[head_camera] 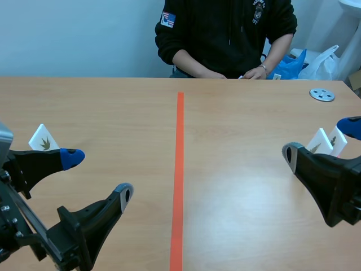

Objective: Sort the leaf by its shape. The table is split by an orange tape line. A compound leaf with several leaflets goes to the left side, a simple leaf with one blade goes to the right side. Return to the home posture when a red brick is placed on the table.

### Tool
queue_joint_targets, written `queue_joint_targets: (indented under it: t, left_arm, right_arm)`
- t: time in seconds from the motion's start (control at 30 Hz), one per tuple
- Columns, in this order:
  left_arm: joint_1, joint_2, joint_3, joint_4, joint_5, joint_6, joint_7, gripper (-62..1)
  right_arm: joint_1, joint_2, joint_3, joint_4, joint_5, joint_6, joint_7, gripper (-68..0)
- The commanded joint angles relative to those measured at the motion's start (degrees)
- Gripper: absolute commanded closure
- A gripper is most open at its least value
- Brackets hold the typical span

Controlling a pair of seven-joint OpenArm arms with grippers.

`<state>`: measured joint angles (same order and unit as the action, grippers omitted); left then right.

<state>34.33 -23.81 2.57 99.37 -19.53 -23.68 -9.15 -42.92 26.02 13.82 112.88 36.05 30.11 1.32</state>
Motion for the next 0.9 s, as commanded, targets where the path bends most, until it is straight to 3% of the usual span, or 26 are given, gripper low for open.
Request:
queue_joint_targets:
  t: [0.0,0.87]
  left_arm:
    - [0.3,0.1,-0.5,0.5,-0.4,0.0,-0.3,-62.3]
    - [0.2,0.1,-0.5,0.5,-0.4,-0.1,-1.4,-62.3]
  right_arm:
    - [0.7,-0.4,0.5,0.1,0.4,0.0,0.9,-67.9]
    - [1.0,-0.7,0.5,0.1,0.2,-0.1,1.6,-67.9]
